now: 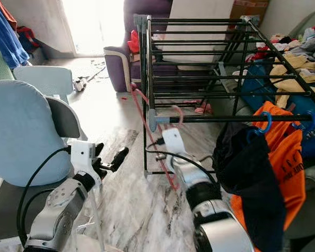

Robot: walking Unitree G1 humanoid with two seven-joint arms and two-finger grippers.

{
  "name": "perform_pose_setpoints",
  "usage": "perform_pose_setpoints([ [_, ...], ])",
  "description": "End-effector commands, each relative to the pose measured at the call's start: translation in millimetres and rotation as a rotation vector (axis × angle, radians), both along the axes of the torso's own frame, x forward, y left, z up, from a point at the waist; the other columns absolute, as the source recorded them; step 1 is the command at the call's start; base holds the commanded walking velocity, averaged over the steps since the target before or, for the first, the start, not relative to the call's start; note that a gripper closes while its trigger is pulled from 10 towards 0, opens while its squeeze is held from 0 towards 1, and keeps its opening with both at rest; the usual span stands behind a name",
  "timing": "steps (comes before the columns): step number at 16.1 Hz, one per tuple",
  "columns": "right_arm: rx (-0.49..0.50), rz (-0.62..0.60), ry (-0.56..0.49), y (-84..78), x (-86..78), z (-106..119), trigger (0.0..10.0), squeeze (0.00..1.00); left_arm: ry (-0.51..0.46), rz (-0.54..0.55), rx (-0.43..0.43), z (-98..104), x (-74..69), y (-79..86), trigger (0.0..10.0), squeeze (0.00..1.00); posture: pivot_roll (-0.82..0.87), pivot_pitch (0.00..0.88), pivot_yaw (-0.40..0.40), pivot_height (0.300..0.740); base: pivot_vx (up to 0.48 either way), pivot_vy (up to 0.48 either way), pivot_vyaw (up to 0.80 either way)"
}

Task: Hang hanger

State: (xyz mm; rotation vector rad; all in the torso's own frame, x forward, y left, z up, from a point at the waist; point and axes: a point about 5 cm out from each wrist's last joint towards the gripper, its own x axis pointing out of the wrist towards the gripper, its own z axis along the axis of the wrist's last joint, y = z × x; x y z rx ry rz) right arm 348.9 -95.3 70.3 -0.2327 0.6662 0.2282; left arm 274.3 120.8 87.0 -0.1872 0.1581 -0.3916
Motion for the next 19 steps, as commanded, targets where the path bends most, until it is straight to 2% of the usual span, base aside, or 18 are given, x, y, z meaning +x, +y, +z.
perform_pose_setpoints([
  [1,-0.035,0.01,-0.005,7.1,4.4,6.4,10.0,0.0,-0.008,-0.024,0.004,3.6,0.0,-3.9,10.0,0.0,-0.04,0.0,-0.019,0.74,0.0,0.0,0.0],
  [5,-0.035,-0.021,0.018,12.0,8.1,7.2,10.0,0.0,-0.003,-0.023,0.007,2.8,-1.8,-4.5,10.0,0.0,-0.03,0.0,-0.026,0.74,0.0,0.0,0.0],
  [6,-0.01,-0.039,0.042,12.1,7.0,4.9,10.0,0.0,-0.002,-0.025,0.008,2.7,-1.9,-4.5,10.0,0.0,-0.03,0.0,-0.026,0.74,0.0,0.0,0.0],
  [7,-0.007,-0.053,0.054,11.3,6.7,3.1,10.0,0.0,0.0,-0.028,0.008,2.6,-2.2,-4.6,10.0,0.0,-0.03,0.0,-0.03,0.74,0.0,0.0,0.0],
  [8,0.039,-0.144,0.101,3.2,4.2,-4.7,10.0,0.0,0.007,-0.039,0.007,1.8,-3.6,-5.5,10.0,0.0,-0.02,0.0,-0.033,0.74,0.0,0.0,0.0],
  [9,0.04,-0.156,0.105,1.4,3.9,-5.6,10.0,0.0,0.008,-0.041,0.007,1.7,-3.9,-5.7,10.0,0.0,-0.02,0.0,-0.033,0.74,0.0,0.0,0.0],
  [10,-0.005,-0.139,0.078,-1.4,5.3,-5.3,10.0,0.0,0.012,-0.046,0.007,1.3,-4.9,-6.5,10.0,0.0,-0.02,0.0,-0.033,0.74,0.0,0.0,0.0],
  [17,-0.103,-0.03,0.039,3.8,1.2,-13.0,10.0,0.0,0.023,-0.076,0.015,0.3,-6.6,-9.6,10.0,0.0,-0.02,0.0,-0.03,0.74,0.0,0.0,0.0],
  [19,-0.086,-0.021,0.036,4.3,0.9,-13.6,10.0,0.0,0.024,-0.078,0.014,0.1,-6.3,-10.4,10.0,0.0,-0.02,0.0,-0.033,0.74,0.0,0.0,0.0],
])
